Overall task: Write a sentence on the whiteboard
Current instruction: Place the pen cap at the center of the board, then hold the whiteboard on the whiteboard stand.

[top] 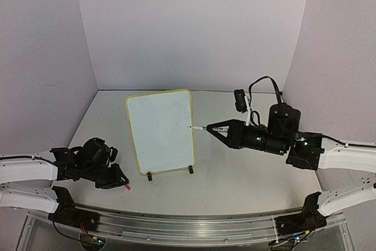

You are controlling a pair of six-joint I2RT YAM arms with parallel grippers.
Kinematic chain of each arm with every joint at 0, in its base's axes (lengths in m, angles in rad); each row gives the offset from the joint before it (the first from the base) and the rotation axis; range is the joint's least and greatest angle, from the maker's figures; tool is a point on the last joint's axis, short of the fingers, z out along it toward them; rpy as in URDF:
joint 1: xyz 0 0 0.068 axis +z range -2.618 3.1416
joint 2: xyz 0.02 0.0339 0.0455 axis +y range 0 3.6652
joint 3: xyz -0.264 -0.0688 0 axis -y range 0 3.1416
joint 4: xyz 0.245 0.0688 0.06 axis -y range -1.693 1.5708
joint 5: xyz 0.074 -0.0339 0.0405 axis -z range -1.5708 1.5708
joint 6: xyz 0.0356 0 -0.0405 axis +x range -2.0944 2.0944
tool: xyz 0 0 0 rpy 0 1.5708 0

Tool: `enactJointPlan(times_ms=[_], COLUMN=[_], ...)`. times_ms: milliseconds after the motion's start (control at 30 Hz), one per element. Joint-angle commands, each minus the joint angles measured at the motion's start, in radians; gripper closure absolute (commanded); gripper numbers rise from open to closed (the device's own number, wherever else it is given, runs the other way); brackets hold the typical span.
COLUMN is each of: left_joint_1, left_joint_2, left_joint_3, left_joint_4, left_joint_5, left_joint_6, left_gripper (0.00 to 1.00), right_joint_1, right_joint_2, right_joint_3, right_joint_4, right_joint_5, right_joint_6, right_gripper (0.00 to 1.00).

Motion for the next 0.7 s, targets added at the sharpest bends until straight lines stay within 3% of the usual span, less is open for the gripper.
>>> enactJointPlan(times_ms=[0,233,433,667], left_joint_1=[0.002,0.004,0.021,0.175], left_joint_2=[0.008,0.008,-0.010,-0.059], left_joint_3=[0.015,0.044,0.080,0.246], left_joint_4=[-0.022,-0.066,-0.141,-0.300], left_joint_5=[-0.006,-0.013,-0.028,0.059], left_joint_6=[-0.010,-0.003,0.010,0.195], left_gripper=[0.77,0.53,0.25,0.05], right_joint_1=[-0.001,0.000,-0.001,0.000], right_joint_2=[0.011,0.014,0.001,-0.020], right_joint_3=[0.017,0.017,0.017,0.040], right_joint_4=[0.006,-0.002,-0.012,-0.051], right_joint_5=[-0.015,-0.015,-0.019,-0.012], right_joint_6=[-0.003,-0.007,-0.018,-0.048], right_gripper=[1.00,1.00,1.00,1.00])
